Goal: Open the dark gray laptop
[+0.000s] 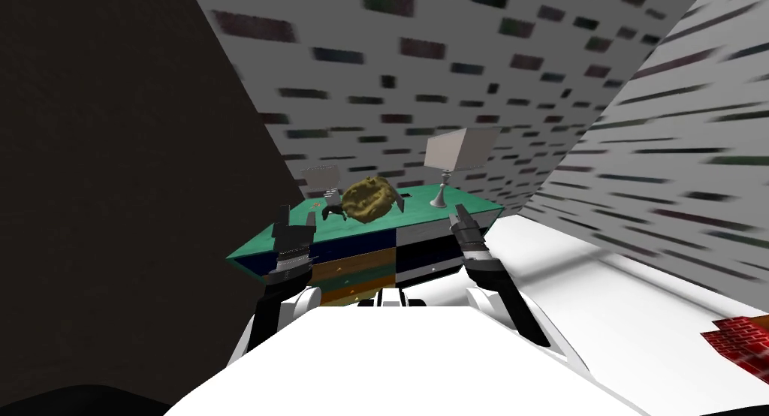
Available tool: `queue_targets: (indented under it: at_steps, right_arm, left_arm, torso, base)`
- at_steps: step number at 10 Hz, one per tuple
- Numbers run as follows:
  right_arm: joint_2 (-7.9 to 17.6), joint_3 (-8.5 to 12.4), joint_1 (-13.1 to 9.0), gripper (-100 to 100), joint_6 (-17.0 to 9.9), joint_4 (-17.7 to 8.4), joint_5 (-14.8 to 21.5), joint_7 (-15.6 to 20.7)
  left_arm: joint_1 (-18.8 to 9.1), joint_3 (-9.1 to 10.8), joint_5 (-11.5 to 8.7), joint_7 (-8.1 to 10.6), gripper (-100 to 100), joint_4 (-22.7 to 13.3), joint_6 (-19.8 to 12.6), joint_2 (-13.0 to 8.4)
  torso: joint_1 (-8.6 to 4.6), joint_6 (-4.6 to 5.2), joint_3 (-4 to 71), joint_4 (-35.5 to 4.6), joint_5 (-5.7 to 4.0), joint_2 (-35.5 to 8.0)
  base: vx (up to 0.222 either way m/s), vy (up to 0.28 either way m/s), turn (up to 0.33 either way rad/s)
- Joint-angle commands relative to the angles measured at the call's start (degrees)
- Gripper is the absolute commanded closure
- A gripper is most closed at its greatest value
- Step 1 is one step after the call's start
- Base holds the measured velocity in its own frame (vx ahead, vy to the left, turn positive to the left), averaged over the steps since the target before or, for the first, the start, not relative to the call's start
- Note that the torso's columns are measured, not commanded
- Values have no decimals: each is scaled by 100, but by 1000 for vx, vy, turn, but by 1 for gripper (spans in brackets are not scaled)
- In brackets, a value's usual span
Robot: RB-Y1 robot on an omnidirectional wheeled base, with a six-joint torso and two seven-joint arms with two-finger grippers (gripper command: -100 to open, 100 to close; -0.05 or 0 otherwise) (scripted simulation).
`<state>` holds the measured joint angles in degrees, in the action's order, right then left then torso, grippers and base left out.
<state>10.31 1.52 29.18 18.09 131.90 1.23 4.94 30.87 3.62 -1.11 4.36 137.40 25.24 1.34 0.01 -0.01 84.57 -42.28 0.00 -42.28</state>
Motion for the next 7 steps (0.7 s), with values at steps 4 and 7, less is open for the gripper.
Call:
queue_targets:
  at_steps: [4,7]
  right_arm:
    - [186,208,40,-100,-191,-71,-41,757]
    - [317,396,88,-100,-373,-103,-78,1259]
  left_arm:
    - [0,0,0,0,0,0,0,0]
    - [0,0,0,0,0,0,0,0]
  torso:
    - [-2,0,0,0,0,0]
    - [0,2,0,0,0,0]
  base:
    - [-6,23,87]
    - [-7,33,111]
